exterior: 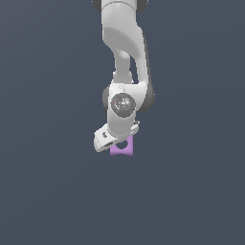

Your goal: Pick up the object and move it to a goal position.

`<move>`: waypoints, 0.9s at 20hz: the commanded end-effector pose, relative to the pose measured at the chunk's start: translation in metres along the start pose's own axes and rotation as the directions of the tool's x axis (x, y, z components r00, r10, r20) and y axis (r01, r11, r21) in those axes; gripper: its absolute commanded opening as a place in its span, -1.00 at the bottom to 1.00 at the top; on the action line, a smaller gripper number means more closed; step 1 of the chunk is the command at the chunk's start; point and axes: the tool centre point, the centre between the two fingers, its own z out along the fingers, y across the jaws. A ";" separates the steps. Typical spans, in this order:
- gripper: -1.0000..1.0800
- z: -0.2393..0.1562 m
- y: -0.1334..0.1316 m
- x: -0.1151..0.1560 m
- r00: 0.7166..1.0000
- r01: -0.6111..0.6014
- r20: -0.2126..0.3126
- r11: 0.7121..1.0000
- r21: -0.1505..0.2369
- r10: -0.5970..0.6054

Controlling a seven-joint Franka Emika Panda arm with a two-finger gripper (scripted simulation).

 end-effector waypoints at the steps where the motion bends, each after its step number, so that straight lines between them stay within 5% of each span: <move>1: 1.00 0.009 0.003 0.004 0.996 0.081 0.023 0.997 -0.007 -0.080; 9: 1.00 0.028 0.010 0.010 0.965 0.254 0.077 0.967 -0.012 -0.252; 18: 1.00 0.036 0.013 0.013 0.944 0.318 0.098 0.948 -0.010 -0.316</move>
